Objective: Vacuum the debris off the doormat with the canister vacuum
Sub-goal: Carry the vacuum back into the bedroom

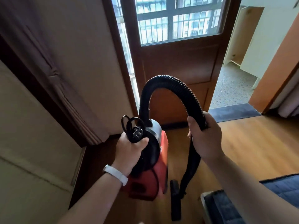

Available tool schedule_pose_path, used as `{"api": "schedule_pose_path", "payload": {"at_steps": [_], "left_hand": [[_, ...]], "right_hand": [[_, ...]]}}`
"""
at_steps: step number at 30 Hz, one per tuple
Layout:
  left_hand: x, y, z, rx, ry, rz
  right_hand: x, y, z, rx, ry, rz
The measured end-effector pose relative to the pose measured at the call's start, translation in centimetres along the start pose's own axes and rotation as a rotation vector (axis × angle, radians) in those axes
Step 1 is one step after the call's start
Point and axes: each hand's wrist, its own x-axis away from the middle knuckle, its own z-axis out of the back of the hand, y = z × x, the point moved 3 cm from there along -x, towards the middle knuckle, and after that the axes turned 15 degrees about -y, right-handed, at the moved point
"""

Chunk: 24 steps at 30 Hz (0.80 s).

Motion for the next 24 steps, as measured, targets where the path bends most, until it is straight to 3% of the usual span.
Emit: {"api": "schedule_pose_path", "payload": {"at_steps": [8,16,24], "left_hand": [[-13.7,0.8,-5.8,-0.005,-0.117,-0.005],[-31.6,2.7,-13.4,-0.011,-0.384,-0.009],[-42.8,7.7,-21.6,-0.078,-0.589,-0.072]], "right_hand": [[-10.8,4.5,3.0,0.053,0.100,-0.051],[-24.0,9.6,6.3,0.182,0.290,-0.162],[-31.7,10.9,13.1,0.251,0.468,-0.070]]}}
